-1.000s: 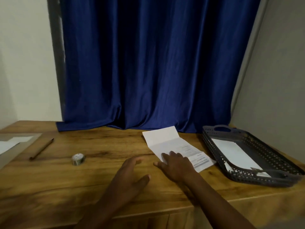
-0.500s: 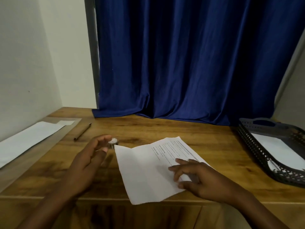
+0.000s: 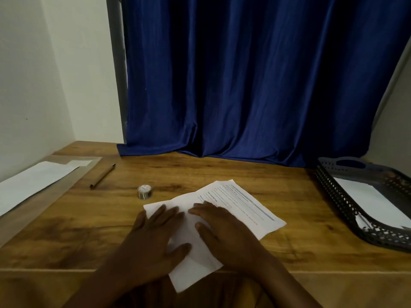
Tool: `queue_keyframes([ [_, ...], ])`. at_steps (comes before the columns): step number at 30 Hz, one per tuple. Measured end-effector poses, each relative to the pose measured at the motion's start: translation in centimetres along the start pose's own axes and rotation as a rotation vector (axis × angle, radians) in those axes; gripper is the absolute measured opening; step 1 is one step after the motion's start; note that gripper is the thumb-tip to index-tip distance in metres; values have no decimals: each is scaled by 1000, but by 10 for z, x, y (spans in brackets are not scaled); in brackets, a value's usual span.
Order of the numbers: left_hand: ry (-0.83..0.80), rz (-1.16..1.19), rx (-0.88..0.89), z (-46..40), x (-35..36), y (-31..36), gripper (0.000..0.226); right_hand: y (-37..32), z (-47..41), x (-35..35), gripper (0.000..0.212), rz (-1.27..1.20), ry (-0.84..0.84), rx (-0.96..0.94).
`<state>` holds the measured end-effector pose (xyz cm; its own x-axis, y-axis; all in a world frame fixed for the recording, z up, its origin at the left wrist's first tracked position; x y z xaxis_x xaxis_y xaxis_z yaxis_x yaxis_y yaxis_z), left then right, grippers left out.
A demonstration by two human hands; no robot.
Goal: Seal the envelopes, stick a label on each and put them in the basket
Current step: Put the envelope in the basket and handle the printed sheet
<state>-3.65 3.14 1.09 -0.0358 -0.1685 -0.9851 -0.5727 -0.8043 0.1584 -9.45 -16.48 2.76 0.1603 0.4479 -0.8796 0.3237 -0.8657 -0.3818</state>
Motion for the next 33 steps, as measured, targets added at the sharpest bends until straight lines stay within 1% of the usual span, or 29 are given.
queue_keyframes([
  [1, -24, -12, -4, 0, 5, -2, 85, -3, -3, 6, 49, -21, -36, -8],
  [4, -25, -61, 5, 2, 6, -4, 92, -2, -9, 21, 57, -16, -185, -42],
  [7, -43, -93, 7, 4, 5, -1, 90, 15, -16, 21, 66, 19, -256, -55],
  [11, -50, -120, 4, 4, 6, 1, 86, 60, -27, 4, 79, 178, -281, 76],
  [15, -39, -137, -10, 5, 7, 5, 91, 97, -38, -15, 78, 235, -316, 227],
  [18, -23, -144, -12, 5, 7, 6, 94, 102, -47, -21, 78, 315, -333, 333],
  [20, -18, -136, -14, 4, 8, 6, 95, 87, -54, -18, 75, 325, -257, 304],
  [22, -9, -129, -12, 4, 8, 6, 95, 64, -55, -7, 69, 267, -204, 174],
  [24, -3, -120, -13, 3, 9, 5, 94, 45, -53, 8, 67, 210, -258, 55],
  [26, 5, -127, -13, 3, 10, 5, 93, 39, -51, 21, 68, 196, -312, 10],
  [29, 14, -136, -15, 3, 13, 4, 93, 54, -55, 20, 70, 195, -307, 33],
  [33, 13, -143, -12, 4, 14, 3, 92, 95, -63, 4, 78, 274, -270, 166],
])
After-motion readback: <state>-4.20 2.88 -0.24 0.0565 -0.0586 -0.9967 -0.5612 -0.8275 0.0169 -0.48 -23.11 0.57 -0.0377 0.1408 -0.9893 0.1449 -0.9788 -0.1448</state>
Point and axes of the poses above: each hand's wrist, its own z-axis away from the middle knuckle, its own x-axis out of the palm, y = z × x, the point moved 2 cm from there along -z, towards the middle knuckle, and after that the axes turned 4 degrees about -x, right-handed, at the moved point
